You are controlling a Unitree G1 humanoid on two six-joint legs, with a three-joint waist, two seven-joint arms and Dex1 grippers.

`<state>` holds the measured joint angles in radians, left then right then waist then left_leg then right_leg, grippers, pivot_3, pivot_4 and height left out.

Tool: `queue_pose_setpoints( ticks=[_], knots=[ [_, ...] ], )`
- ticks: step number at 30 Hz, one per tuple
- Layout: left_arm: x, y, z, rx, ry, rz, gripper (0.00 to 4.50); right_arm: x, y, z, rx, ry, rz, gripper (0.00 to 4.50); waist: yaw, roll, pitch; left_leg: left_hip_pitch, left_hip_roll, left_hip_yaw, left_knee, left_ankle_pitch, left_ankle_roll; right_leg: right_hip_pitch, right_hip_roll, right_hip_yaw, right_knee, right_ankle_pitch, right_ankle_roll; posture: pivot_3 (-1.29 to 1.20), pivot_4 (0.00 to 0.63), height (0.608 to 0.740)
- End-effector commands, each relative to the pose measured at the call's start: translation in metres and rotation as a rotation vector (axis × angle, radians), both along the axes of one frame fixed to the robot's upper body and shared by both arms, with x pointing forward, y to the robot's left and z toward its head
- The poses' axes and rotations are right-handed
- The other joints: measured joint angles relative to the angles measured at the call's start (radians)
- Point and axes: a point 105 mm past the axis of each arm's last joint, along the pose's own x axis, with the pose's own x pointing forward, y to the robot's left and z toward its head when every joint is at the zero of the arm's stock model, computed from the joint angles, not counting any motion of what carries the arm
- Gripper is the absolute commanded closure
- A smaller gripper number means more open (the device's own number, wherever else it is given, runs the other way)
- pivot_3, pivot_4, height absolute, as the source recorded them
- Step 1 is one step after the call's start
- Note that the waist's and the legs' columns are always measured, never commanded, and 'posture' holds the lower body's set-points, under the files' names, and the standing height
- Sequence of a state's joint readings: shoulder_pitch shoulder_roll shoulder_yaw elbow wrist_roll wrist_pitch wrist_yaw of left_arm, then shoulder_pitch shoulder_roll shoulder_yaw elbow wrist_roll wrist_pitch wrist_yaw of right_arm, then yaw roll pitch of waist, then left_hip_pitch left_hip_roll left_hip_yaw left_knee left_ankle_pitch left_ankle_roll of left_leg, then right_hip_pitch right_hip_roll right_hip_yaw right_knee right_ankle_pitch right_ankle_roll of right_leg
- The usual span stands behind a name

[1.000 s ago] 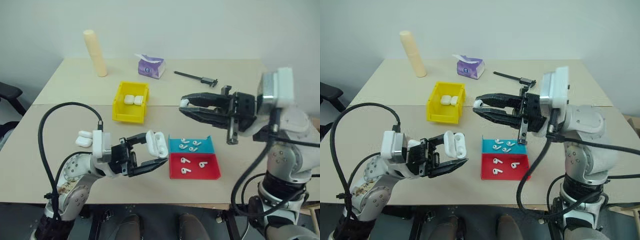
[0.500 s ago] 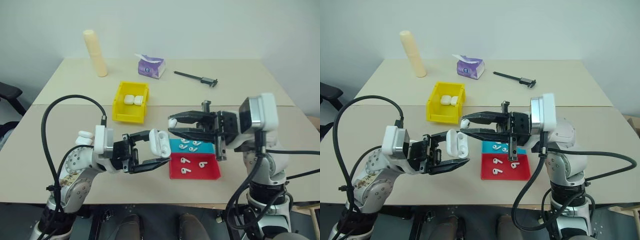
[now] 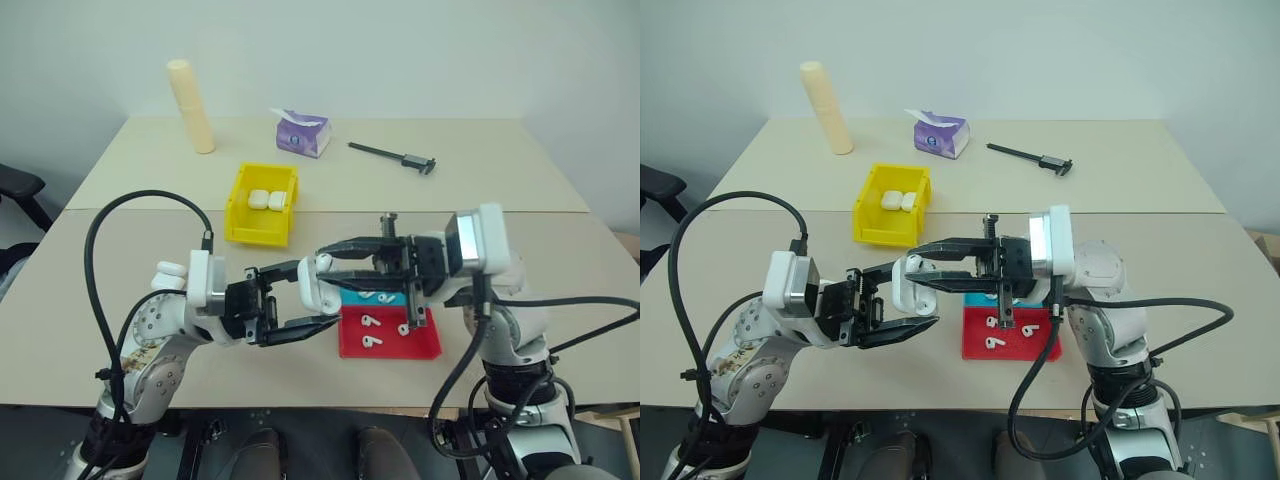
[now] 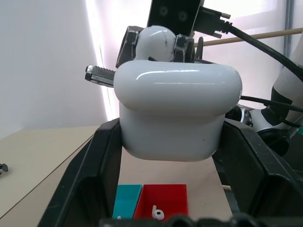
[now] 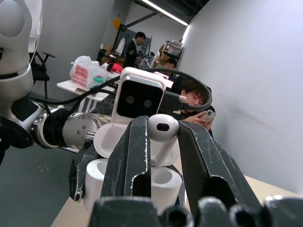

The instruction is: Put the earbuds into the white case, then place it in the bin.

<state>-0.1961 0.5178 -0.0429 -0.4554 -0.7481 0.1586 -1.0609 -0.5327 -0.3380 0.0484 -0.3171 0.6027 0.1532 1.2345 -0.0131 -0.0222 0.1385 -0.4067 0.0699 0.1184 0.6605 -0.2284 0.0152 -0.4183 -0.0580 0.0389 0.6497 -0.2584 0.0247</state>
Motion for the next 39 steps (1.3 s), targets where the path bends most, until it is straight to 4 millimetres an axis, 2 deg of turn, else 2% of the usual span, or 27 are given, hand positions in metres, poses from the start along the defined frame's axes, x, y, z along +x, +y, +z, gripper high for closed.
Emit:
queue_pose_setpoints(
  ticks=[1, 9, 16, 24, 29, 33, 37, 39],
  knots=[
    [-0.005, 0.000, 0.007, -0.013, -0.042, -0.008, 1.72, 0.000, -0.002, 0.003, -0.004, -0.052, -0.002, 3.82, 0.000, 0.000, 0.000, 0.000, 0.000, 0.000, 0.000, 0.000, 0.000, 0.000, 0.000, 0.000, 0.000, 0.000, 0.000, 0.00, 0.150, 0.740],
    [-0.006, -0.001, 0.007, -0.017, -0.050, 0.004, 1.72, -0.001, -0.001, -0.004, -0.036, -0.053, 0.017, 3.82, 0.001, 0.000, 0.000, 0.000, 0.000, 0.000, 0.000, 0.000, 0.000, 0.000, 0.000, 0.000, 0.000, 0.000, 0.000, 0.00, 0.150, 0.740],
    [-0.004, -0.002, 0.005, -0.010, -0.049, 0.008, 1.72, -0.006, -0.001, -0.008, -0.064, -0.095, 0.039, 1.56, 0.000, 0.000, 0.000, 0.000, 0.000, 0.000, 0.000, 0.000, 0.000, 0.000, 0.000, 0.000, 0.000, 0.000, 0.000, 0.00, 0.150, 0.740],
    [-0.003, -0.001, 0.002, -0.006, -0.050, 0.014, 1.72, 0.000, -0.004, -0.008, -0.089, -0.119, 0.008, 1.56, 0.001, 0.000, 0.000, 0.000, 0.000, 0.000, 0.000, 0.000, 0.000, 0.000, 0.000, 0.000, 0.000, 0.000, 0.000, 0.00, 0.150, 0.740],
    [0.006, 0.009, -0.008, 0.037, -0.039, 0.078, 1.72, 0.007, -0.020, 0.005, -0.149, -0.126, -0.015, 1.56, 0.000, 0.000, 0.000, 0.000, 0.000, 0.000, 0.000, 0.000, 0.000, 0.000, 0.000, 0.000, 0.000, 0.000, 0.000, 0.00, 0.150, 0.740],
    [0.014, 0.029, -0.023, 0.117, -0.047, 0.168, 1.72, 0.024, -0.036, 0.016, -0.392, -0.056, -0.104, 1.56, 0.000, 0.000, 0.000, 0.000, 0.000, 0.001, 0.000, 0.000, 0.000, -0.001, 0.000, 0.000, 0.000, 0.000, 0.000, 0.00, 0.150, 0.740],
    [0.012, 0.049, -0.044, 0.202, -0.028, 0.235, 1.72, 0.062, -0.054, 0.003, -0.768, -0.061, -0.330, 1.56, -0.006, 0.000, 0.000, 0.000, 0.001, 0.001, -0.001, 0.000, 0.000, -0.003, 0.000, 0.001, -0.001, 0.000, -0.001, 0.00, 0.150, 0.740],
    [0.009, 0.051, -0.052, 0.228, -0.022, 0.245, 1.72, 0.073, -0.061, -0.003, -0.897, -0.063, -0.379, 1.56, -0.004, 0.000, 0.000, 0.000, 0.001, 0.002, -0.001, 0.000, 0.000, -0.003, -0.001, 0.001, -0.001, 0.000, -0.001, 0.00, 0.150, 0.740]
  ],
)
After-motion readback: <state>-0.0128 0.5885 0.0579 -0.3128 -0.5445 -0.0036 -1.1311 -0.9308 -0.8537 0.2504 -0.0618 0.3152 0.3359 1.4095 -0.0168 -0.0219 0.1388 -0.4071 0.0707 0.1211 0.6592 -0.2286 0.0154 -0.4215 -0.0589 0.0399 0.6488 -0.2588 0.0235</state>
